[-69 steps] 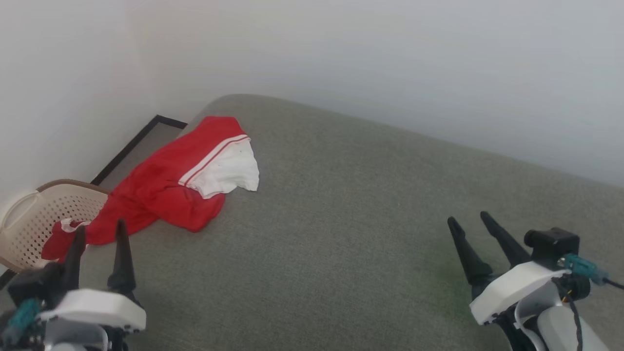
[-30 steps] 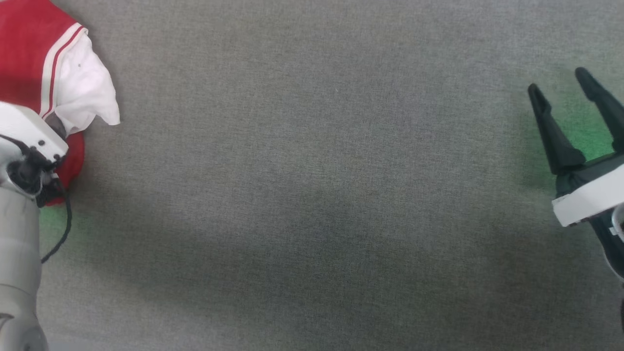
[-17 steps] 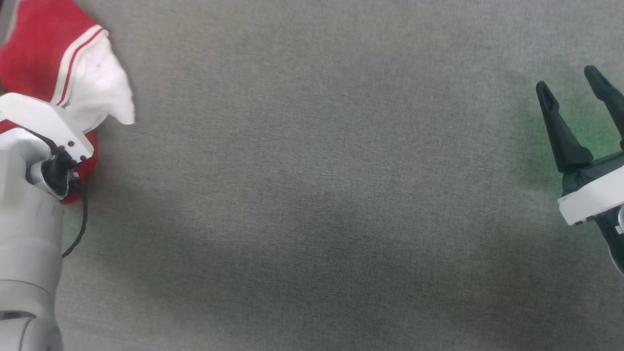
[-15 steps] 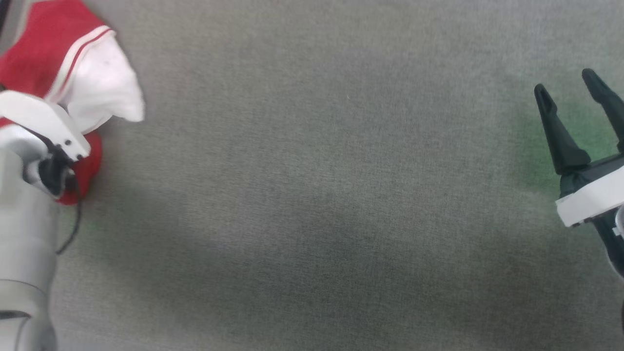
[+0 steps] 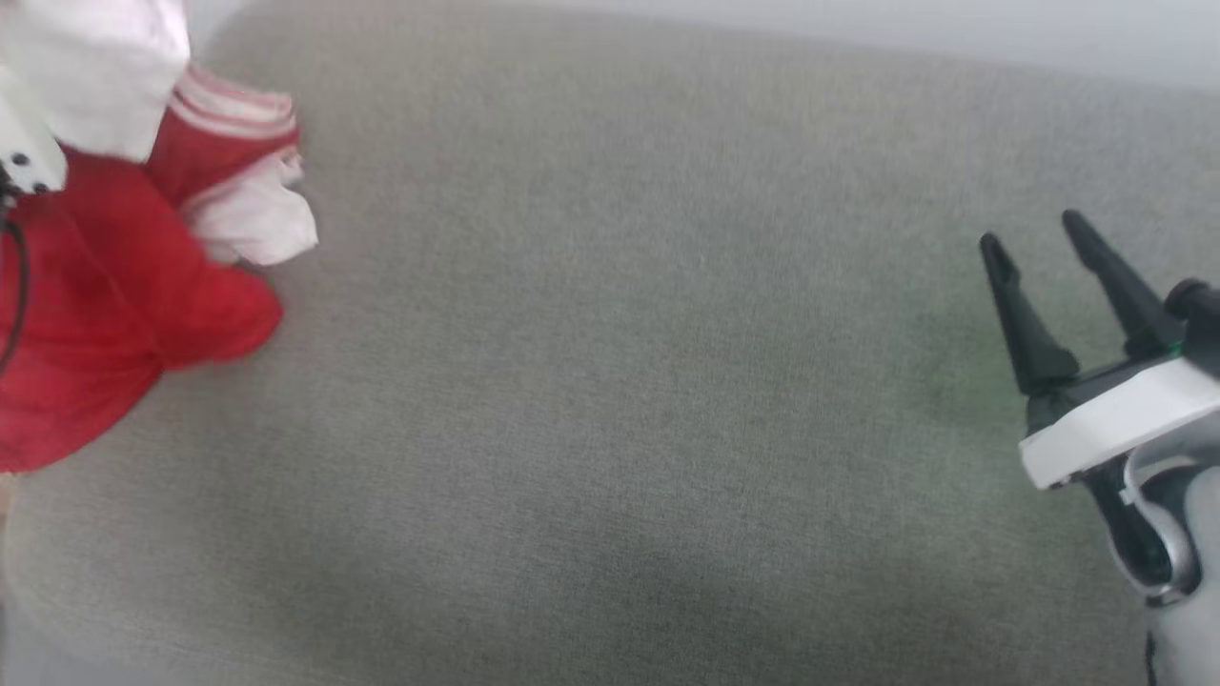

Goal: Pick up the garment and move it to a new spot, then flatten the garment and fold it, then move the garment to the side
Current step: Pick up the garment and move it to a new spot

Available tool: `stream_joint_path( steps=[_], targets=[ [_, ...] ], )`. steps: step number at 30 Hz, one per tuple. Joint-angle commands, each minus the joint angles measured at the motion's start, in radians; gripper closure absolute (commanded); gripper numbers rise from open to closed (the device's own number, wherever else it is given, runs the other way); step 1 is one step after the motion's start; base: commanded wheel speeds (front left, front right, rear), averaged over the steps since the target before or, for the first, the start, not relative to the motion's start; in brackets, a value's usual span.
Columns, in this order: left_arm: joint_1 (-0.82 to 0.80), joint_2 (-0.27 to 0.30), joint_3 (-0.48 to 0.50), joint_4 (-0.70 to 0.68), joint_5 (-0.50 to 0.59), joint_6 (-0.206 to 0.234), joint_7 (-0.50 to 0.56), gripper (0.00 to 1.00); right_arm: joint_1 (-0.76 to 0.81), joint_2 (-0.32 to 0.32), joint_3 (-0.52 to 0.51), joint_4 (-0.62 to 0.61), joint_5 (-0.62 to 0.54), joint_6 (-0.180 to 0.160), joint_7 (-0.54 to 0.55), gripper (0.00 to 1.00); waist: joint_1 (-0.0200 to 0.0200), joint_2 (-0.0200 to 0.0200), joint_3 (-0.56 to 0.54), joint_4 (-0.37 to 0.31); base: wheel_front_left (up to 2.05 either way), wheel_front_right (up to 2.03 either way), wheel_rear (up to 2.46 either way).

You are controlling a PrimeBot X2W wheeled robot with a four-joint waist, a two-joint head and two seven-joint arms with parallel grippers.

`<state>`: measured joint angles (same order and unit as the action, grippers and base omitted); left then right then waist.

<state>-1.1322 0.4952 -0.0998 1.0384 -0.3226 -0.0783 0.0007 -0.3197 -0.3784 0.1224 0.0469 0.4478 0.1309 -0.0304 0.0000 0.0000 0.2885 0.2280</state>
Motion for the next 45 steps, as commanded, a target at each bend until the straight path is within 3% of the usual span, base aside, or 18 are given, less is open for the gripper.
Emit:
stream_joint_path(
  steps=[1,3,17,31,37,45],
  targets=[
    [-0.013,0.015,-0.01,-0.028,0.01,-0.008,0.012,1.0,0.011,0.008,0.002,0.011,0.003,0.0,-0.011,0.0,0.0,0.0,-0.045,0.005,0.0,0.0,0.0],
    [-0.02,0.02,-0.017,-0.049,0.013,-0.014,0.022,1.0,0.013,0.012,0.004,0.015,0.005,0.0,-0.017,0.0,0.0,0.0,-0.056,0.004,0.0,0.0,0.0],
    [0.037,0.077,-0.077,-0.548,-0.003,-0.028,0.294,1.0,0.031,0.056,-0.003,0.074,0.011,0.0,-0.071,0.0,0.0,0.0,-0.16,-0.052,0.0,0.0,0.0],
    [0.219,0.079,-0.125,-1.107,-0.046,0.032,0.582,1.0,0.028,0.08,-0.031,0.106,0.007,0.0,-0.111,0.0,0.0,0.0,-0.189,-0.221,0.0,0.0,0.0],
    [0.271,0.041,-0.188,-1.226,-0.059,0.043,0.65,1.0,0.034,0.084,-0.032,0.121,0.017,0.0,-0.124,0.0,0.0,0.0,-0.187,-0.299,0.0,0.0,0.0],
    [0.332,-0.021,-0.281,-1.211,-0.084,0.023,0.653,1.0,0.038,0.097,-0.019,0.141,0.025,0.0,-0.144,0.0,0.0,0.0,-0.169,-0.362,0.0,0.0,0.0]
  ],
)
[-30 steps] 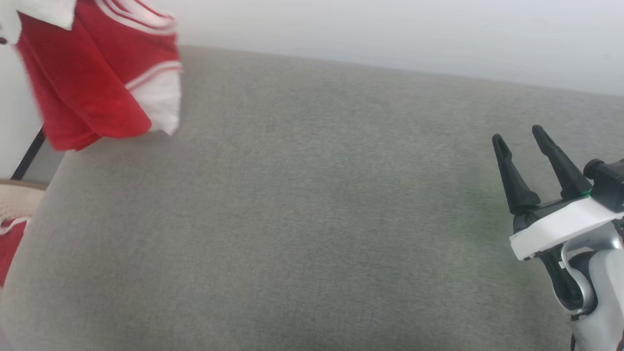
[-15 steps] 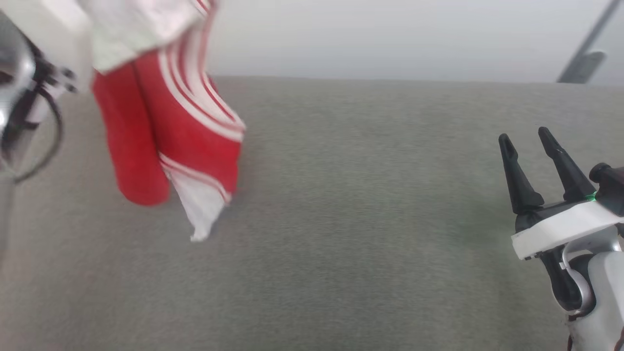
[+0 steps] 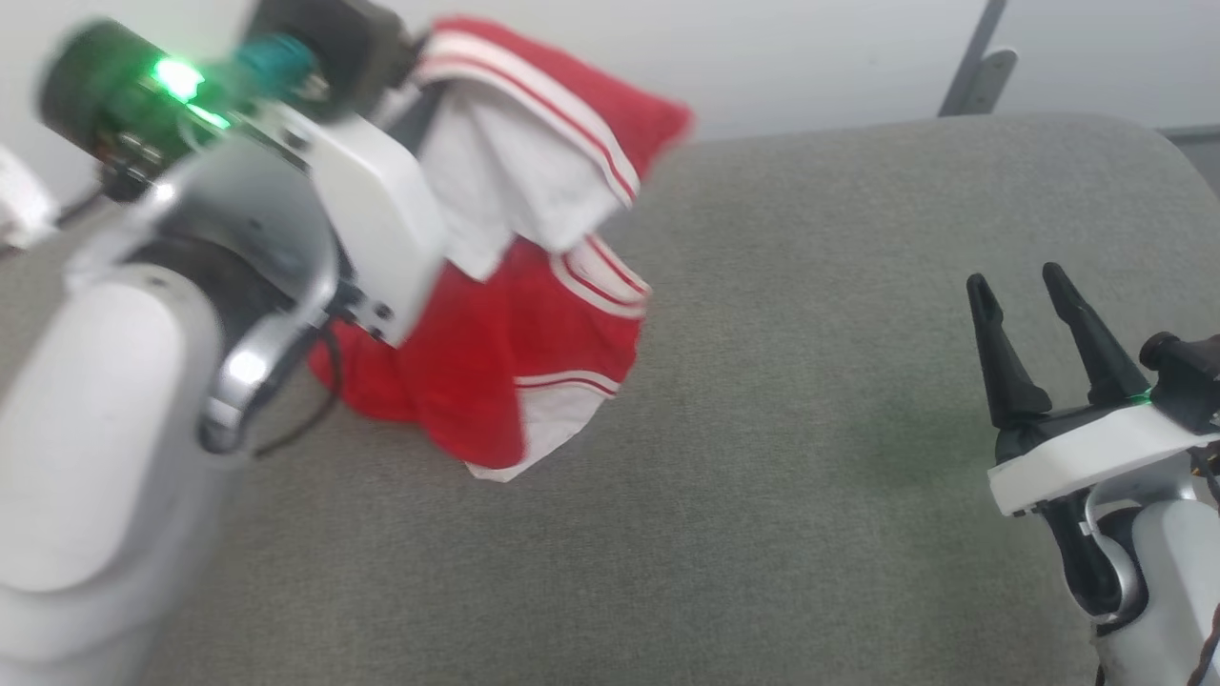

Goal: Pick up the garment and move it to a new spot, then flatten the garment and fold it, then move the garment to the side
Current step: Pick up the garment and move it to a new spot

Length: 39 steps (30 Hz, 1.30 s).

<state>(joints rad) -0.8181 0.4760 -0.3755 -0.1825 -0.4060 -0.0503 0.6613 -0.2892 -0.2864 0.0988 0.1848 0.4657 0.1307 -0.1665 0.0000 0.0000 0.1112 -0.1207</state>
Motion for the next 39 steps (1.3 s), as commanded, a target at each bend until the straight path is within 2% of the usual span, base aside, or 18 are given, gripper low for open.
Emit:
stream_joint_path(
  steps=[1,10,15,30,31,32,33,34,35,39],
  targets=[
    [0.029,-0.015,-0.017,0.02,-0.006,-0.003,-0.012,1.0,0.006,0.007,0.007,0.006,0.009,0.0,-0.011,0.0,0.0,0.0,0.011,-0.018,0.0,0.0,0.0],
    [0.147,-0.096,-0.097,0.167,-0.045,-0.004,-0.061,1.0,-0.013,0.019,0.025,0.033,0.019,0.0,-0.031,0.0,0.0,0.0,0.043,-0.035,0.0,0.0,0.0],
    [0.194,-0.121,-0.124,0.266,-0.064,-0.011,-0.085,1.0,-0.027,0.024,0.038,0.041,0.026,0.0,-0.04,0.0,0.0,0.0,0.065,-0.035,0.0,0.0,0.0],
    [0.26,-0.21,-0.207,0.679,-0.095,-0.052,-0.219,0.99,-0.07,0.02,0.072,0.085,0.035,0.0,-0.065,0.0,0.0,0.0,0.1,-0.02,0.0,0.0,0.0],
    [0.255,-0.217,-0.212,0.704,-0.097,-0.056,-0.23,0.65,-0.073,0.018,0.073,0.087,0.036,0.0,-0.066,0.0,0.0,0.0,0.099,-0.018,0.0,0.0,0.0],
    [0.253,-0.222,-0.216,0.724,-0.1,-0.059,-0.242,0.58,-0.075,0.017,0.074,0.09,0.035,0.0,-0.067,0.0,0.0,0.0,0.096,-0.017,0.0,0.0,0.0],
    [0.249,-0.227,-0.218,0.742,-0.106,-0.06,-0.257,0.56,-0.076,0.015,0.075,0.093,0.035,0.0,-0.067,0.0,0.0,0.0,0.092,-0.014,0.0,0.0,0.0],
    [0.242,-0.23,-0.218,0.758,-0.109,-0.062,-0.27,0.36,-0.075,0.013,0.077,0.096,0.035,0.0,-0.068,0.0,0.0,0.0,0.087,-0.011,0.0,0.0,0.0],
    [0.235,-0.232,-0.219,0.769,-0.111,-0.065,-0.285,0.0,-0.074,0.012,0.079,0.098,0.035,0.0,-0.068,0.0,0.0,0.0,0.08,-0.009,0.0,0.0,0.0],
    [0.227,-0.234,-0.216,0.779,-0.128,-0.07,-0.335,0.0,-0.057,0.008,0.082,0.105,0.037,0.0,-0.068,0.0,0.0,0.0,0.047,0.005,0.0,0.0,0.0]
  ],
)
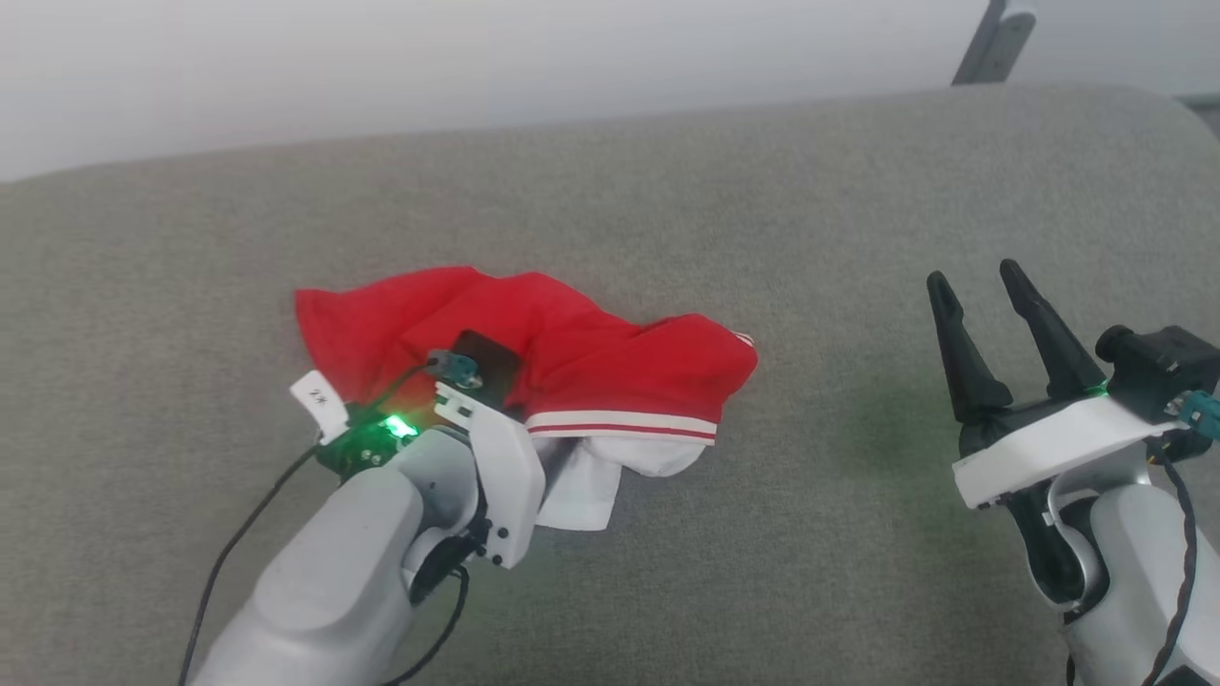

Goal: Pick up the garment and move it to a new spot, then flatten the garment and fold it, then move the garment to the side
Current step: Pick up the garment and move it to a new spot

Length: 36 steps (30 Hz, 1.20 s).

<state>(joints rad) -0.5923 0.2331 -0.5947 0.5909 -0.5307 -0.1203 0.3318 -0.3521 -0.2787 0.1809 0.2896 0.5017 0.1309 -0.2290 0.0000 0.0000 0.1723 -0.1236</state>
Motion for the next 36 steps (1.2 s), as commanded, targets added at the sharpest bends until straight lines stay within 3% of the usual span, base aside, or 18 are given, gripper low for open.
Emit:
stream_joint_path(
  steps=[1,6,19,24,30,36],
  targets=[
    [0.003,0.01,0.006,0.0,-0.006,-0.002,-0.02,0.0,0.013,0.0,0.0,0.002,0.001,0.0,-0.006,0.0,0.0,0.0,-0.023,0.013,0.0,0.0,0.0],
    [0.031,0.043,0.038,-0.053,-0.023,0.007,-0.094,0.0,0.037,-0.003,-0.001,0.006,0.004,0.0,-0.002,0.0,0.0,0.0,-0.07,0.035,0.0,0.0,0.0],
    [0.259,0.237,0.241,-0.278,-0.061,0.121,-0.379,0.0,0.117,-0.01,-0.025,0.001,-0.003,0.0,0.009,0.0,0.0,0.0,-0.175,0.089,0.0,0.0,0.0],
    [0.344,0.283,0.309,-0.322,-0.079,0.158,-0.441,0.0,0.135,-0.014,-0.041,-0.005,-0.007,0.0,0.008,0.0,0.0,0.0,-0.185,0.102,0.0,0.0,0.0],
    [0.469,0.326,0.402,-0.365,-0.118,0.196,-0.524,0.0,0.159,-0.011,-0.071,-0.014,-0.013,0.0,0.007,0.0,0.0,0.0,-0.192,0.114,0.0,0.0,0.0],
    [0.577,0.329,0.474,-0.417,-0.145,0.212,-0.574,0.0,0.183,0.004,-0.102,-0.023,-0.023,0.0,0.008,0.0,0.0,0.0,-0.195,0.122,0.0,0.0,0.0]
  ],
)
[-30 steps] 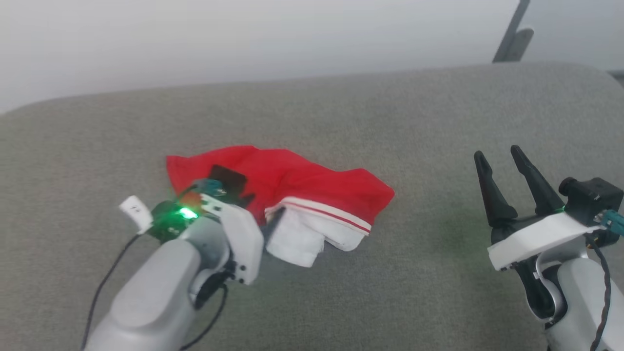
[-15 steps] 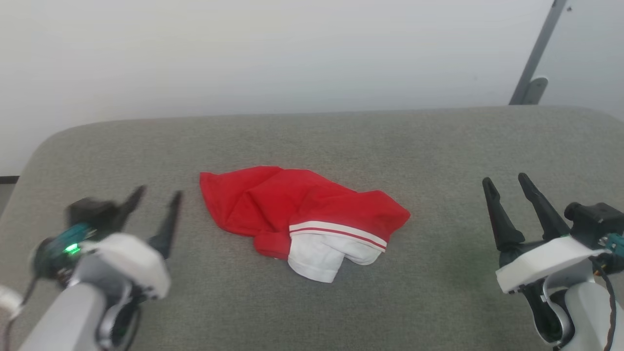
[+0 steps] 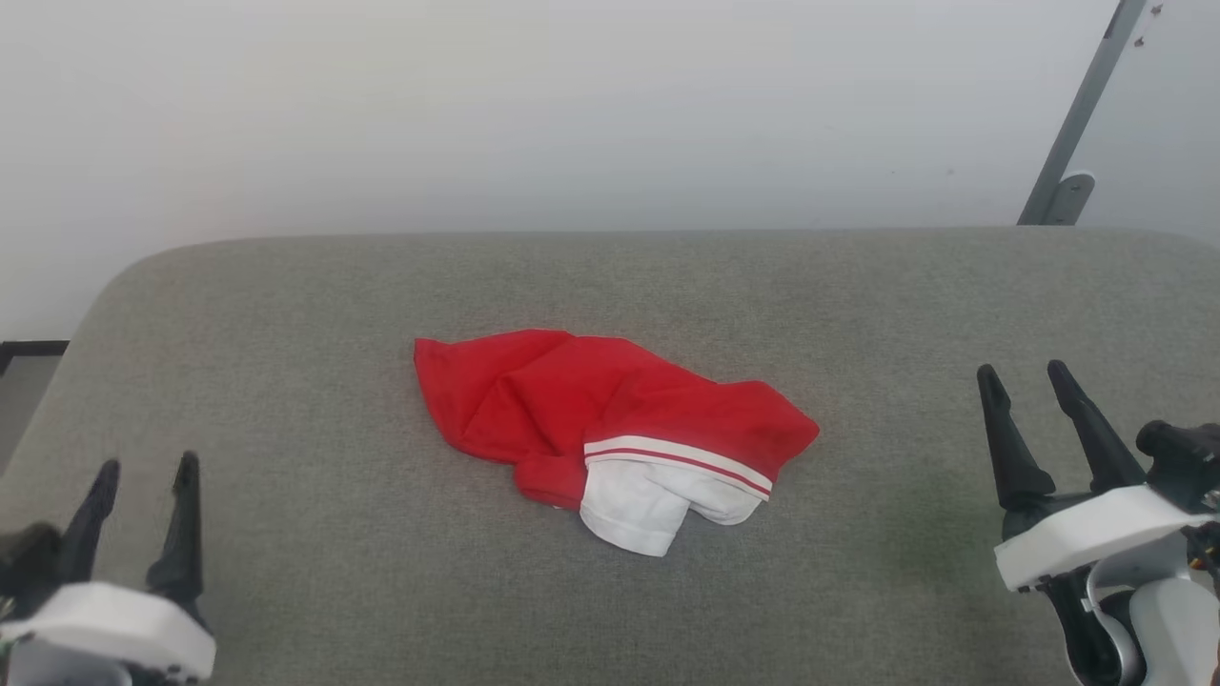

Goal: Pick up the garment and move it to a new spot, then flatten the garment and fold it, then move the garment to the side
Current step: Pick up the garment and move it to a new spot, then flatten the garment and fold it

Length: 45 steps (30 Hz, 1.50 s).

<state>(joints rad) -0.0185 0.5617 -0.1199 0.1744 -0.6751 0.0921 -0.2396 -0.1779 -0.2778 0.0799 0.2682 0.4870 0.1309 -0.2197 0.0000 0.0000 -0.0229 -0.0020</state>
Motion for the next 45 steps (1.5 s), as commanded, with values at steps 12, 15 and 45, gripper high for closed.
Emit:
stream_joint_path(
  steps=[12,15,45],
  targets=[
    [0.078,-0.008,0.035,-0.063,-0.005,0.002,-0.019,0.0,0.036,0.019,-0.034,-0.024,-0.019,0.0,0.011,0.0,0.0,0.0,0.002,0.009,0.0,0.0,0.0],
    [0.081,-0.009,0.034,-0.072,-0.004,0.005,-0.019,0.0,0.037,0.021,-0.035,-0.029,-0.02,0.0,0.016,0.0,0.0,0.0,0.004,0.008,0.0,0.0,0.0],
    [-0.189,-0.008,-0.227,-0.263,0.035,-0.07,0.333,0.0,-0.045,0.018,-0.007,-0.038,-0.016,0.0,0.003,0.0,0.0,0.0,0.154,-0.08,0.0,0.0,0.0]
  ],
)
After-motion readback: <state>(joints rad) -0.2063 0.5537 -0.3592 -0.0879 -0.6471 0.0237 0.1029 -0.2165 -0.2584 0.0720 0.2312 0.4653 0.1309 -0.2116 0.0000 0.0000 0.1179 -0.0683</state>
